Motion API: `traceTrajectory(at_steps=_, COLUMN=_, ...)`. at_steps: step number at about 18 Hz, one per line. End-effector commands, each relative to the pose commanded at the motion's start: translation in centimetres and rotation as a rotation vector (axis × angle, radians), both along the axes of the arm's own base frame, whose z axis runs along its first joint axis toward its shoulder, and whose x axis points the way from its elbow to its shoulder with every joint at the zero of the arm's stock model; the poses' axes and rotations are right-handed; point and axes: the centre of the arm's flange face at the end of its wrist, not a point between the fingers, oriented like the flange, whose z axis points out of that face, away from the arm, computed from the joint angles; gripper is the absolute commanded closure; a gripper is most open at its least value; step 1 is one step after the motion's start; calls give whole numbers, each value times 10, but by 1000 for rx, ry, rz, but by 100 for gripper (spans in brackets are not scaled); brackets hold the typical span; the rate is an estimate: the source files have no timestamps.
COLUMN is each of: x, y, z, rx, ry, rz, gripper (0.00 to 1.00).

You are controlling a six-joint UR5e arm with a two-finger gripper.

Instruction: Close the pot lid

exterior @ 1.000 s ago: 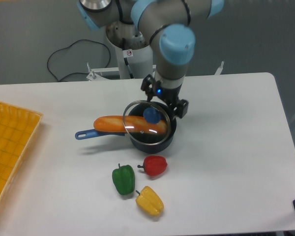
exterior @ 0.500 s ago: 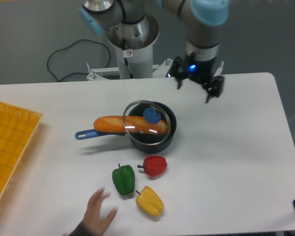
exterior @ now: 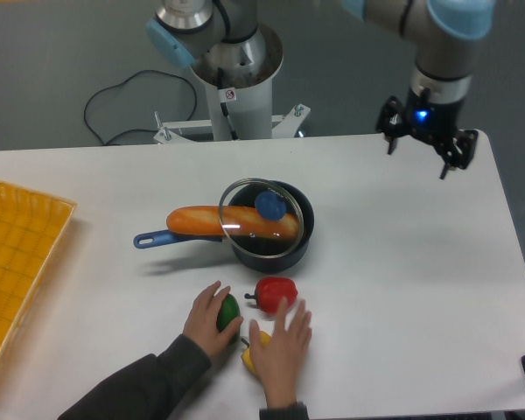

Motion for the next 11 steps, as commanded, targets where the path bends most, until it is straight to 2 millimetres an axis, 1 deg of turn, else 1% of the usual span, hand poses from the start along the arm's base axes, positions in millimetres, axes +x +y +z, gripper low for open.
traceTrajectory(at_steps=1, x=-9, y=-4, z=-6, rx=1, ry=11, rz=-3, gripper=0)
traceTrajectory(at_steps=2, x=-18, y=-5, z=-15, rx=2, ry=15, rz=-9, gripper=0)
traceTrajectory(at_steps=4, x=-40, y=-15, z=-35, rx=0, ry=7, rz=-26, gripper=0)
traceTrajectory(at_steps=6, x=-61, y=-13, z=-55, rx=-10, ry=-10, rz=-73, gripper=0)
traceTrajectory(at_steps=8, x=-73, y=-12, z=-74, rx=-14, ry=-16, rz=-84, gripper=0)
traceTrajectory(at_steps=9, x=-77, y=-11, z=-78, rx=-12, ry=1, rz=-86, gripper=0)
traceTrajectory(at_steps=11, x=-82, y=-21, z=-79, rx=-6, ry=17, rz=-69, gripper=0)
